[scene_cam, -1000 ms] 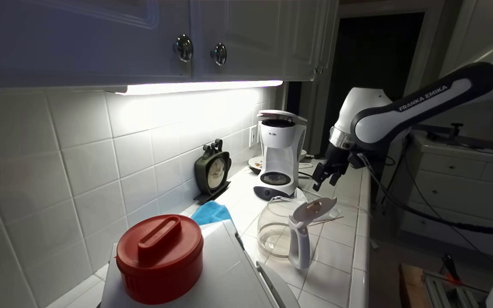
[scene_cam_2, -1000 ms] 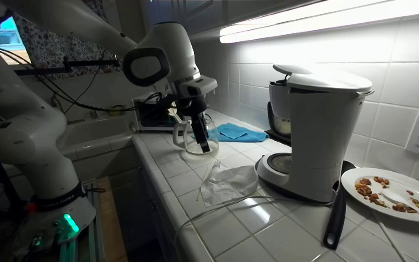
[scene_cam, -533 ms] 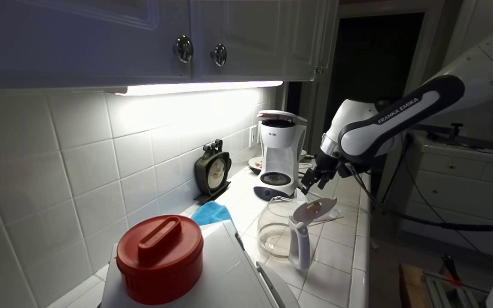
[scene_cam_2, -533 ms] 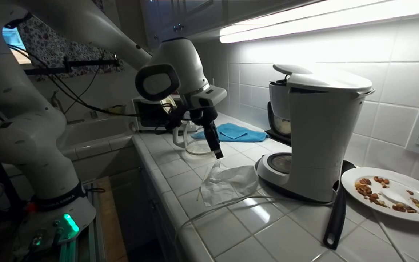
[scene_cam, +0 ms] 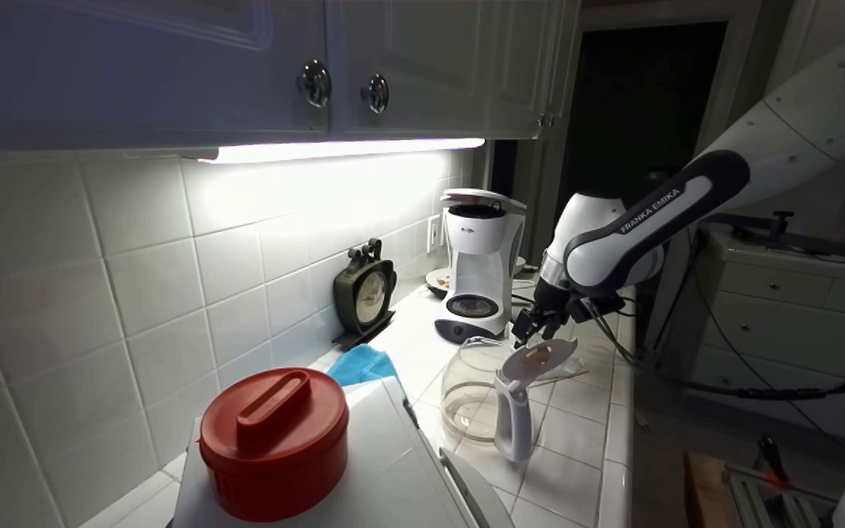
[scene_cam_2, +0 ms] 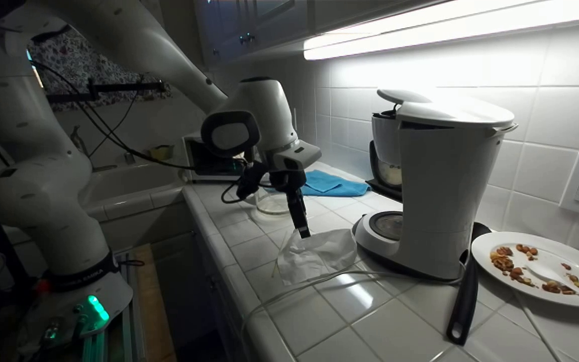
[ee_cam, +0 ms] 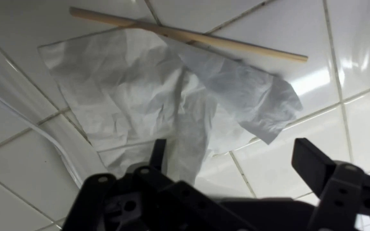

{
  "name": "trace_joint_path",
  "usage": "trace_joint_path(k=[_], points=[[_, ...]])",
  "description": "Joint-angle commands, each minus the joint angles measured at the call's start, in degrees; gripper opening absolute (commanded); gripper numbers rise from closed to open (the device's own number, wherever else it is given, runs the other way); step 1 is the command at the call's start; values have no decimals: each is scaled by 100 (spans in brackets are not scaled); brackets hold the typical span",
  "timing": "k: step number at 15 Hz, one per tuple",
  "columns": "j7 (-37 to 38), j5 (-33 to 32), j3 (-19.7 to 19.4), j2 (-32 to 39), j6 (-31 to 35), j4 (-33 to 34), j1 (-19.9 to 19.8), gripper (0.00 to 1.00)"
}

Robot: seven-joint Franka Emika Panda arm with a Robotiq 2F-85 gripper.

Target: Use the tissue to wipe the coffee pot

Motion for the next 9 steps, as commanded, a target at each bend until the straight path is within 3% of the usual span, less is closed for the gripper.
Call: trace_joint_path(k=[1, 4, 5, 6, 9], points=[[343, -451, -12, 316, -100, 174, -86, 100], [408, -476, -30, 451, -88, 177, -61, 100], [425, -470, -33, 491, -95, 187, -54, 75], [432, -472, -40, 515, -101, 199, -50, 74], [439, -433, -44, 578, -144, 222, -38, 52]])
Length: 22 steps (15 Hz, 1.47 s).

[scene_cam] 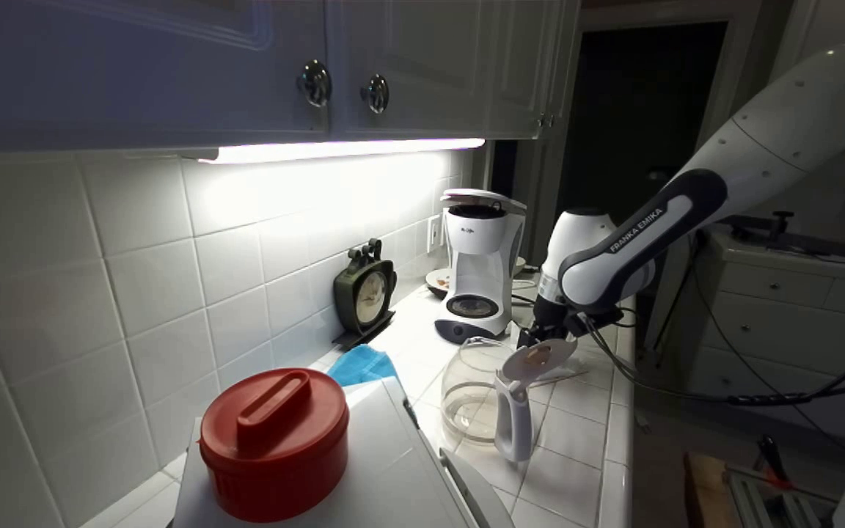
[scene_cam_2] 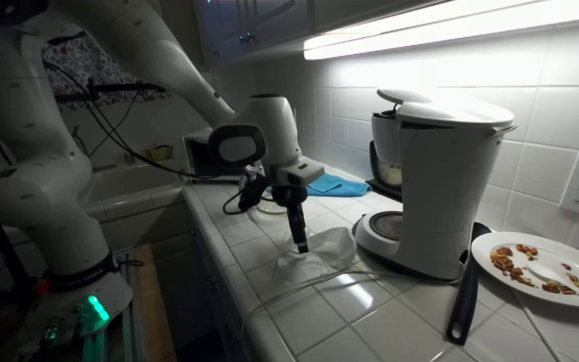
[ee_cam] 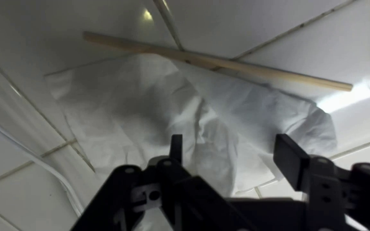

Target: Use the tissue to wipe the coffee pot

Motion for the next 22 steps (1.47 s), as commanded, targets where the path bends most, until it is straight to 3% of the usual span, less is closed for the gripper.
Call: trace_joint_path(k=[1, 6, 9, 10, 11, 13, 16, 22], points=[[189, -105, -25, 129, -154, 139, 15, 44], [189, -21, -23, 103, -261, 142, 13, 9], [257, -72, -29, 70, -360, 169, 14, 1], [367, -225, -55, 32, -336, 175, 11, 31], [510, -447, -89, -10, -218, 165, 10, 27], [911, -1111, -184, -17, -81, 234, 3, 33], [1349, -1822, -290, 46, -11, 365, -11, 53], [1848, -2436, -342, 234, -38, 393, 29, 96]])
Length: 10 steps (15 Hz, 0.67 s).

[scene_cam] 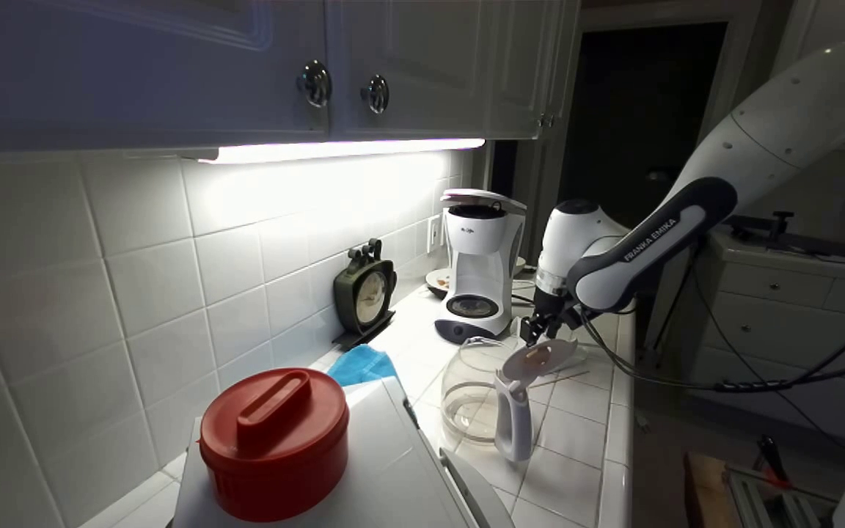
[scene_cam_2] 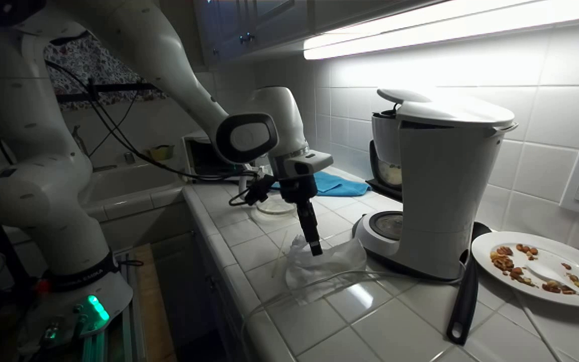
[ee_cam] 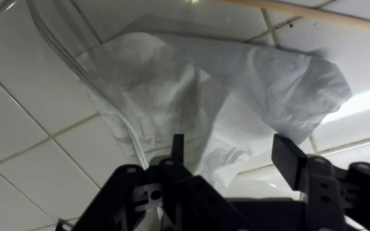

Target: Use the tissue to wipe the coffee pot

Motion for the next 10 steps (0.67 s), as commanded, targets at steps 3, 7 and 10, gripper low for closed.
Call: trace_joint_path(k=[3, 7, 10], points=[[428, -533, -58, 188, -66, 70, 64, 100], [520, -577, -75, 230, -126, 76, 81, 73], [690, -490, -78, 264, -159, 75, 95, 50]])
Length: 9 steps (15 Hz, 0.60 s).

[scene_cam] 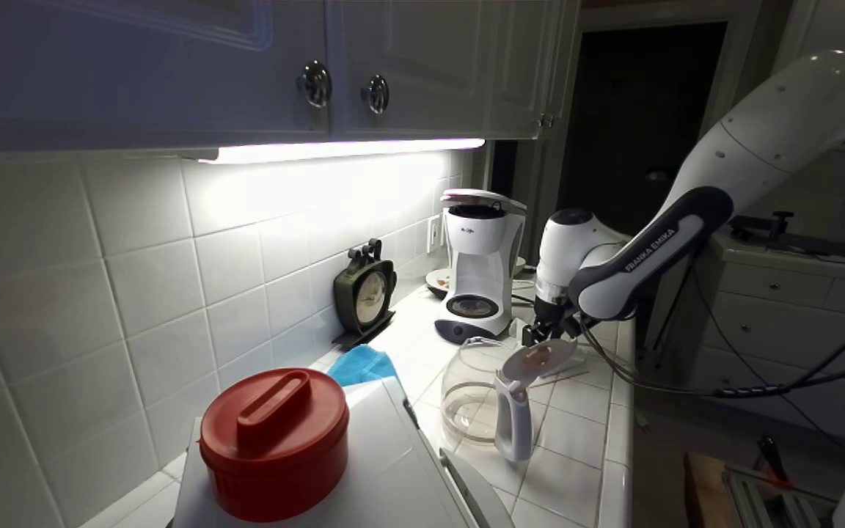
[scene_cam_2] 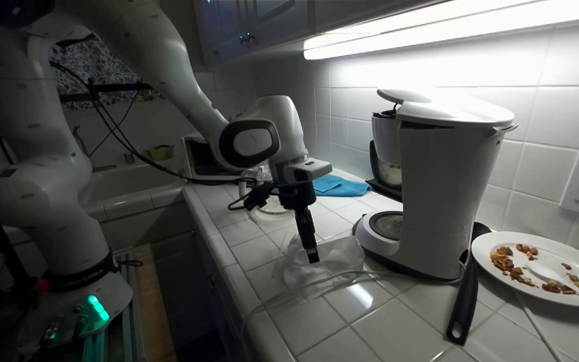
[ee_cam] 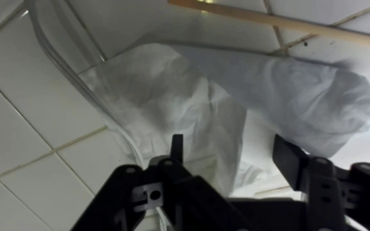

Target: Use the tissue to wipe the coffee pot

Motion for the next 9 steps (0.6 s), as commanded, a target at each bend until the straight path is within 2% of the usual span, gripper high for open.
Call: trace_joint_path(k=[1, 4, 7, 9], points=[[388, -59, -52, 107, -113, 75, 76, 42], [517, 82, -43, 113, -205, 69, 90, 22], [318, 383, -2, -238, -326, -5, 71, 2], [319, 248, -2, -658, -419, -95, 72, 0]])
